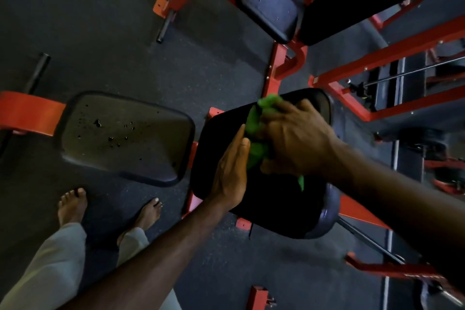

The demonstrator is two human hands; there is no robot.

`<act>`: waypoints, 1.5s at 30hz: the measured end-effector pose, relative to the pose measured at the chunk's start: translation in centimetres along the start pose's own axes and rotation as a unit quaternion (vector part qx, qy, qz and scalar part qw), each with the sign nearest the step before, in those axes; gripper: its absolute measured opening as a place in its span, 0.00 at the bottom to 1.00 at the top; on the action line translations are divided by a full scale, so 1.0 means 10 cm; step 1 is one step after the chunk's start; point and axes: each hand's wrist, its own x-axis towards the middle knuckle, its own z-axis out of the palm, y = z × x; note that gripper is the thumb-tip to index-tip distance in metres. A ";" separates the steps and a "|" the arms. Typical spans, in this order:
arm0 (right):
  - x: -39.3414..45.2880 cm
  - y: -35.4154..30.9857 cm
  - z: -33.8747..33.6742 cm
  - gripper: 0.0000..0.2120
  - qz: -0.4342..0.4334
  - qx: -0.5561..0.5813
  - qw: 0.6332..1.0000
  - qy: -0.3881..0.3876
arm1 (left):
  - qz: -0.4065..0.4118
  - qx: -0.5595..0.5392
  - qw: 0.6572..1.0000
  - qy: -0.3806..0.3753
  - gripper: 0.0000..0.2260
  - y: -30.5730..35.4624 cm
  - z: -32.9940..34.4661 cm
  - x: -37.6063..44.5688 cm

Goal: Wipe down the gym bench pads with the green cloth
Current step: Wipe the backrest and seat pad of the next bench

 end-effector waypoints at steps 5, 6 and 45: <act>-0.09 -0.24 0.09 0.34 0.016 -0.036 0.999 -0.005 | 0.008 0.016 1.000 -0.004 0.18 0.01 0.01 0.02; -0.19 -0.33 0.12 0.33 -0.015 -0.023 1.000 -0.011 | 0.014 0.010 1.000 -0.007 0.21 0.02 0.00 0.04; 0.46 -1.00 0.51 0.26 0.080 0.030 0.990 -0.111 | -0.147 0.032 0.987 -0.046 0.34 -0.62 -0.63 -0.06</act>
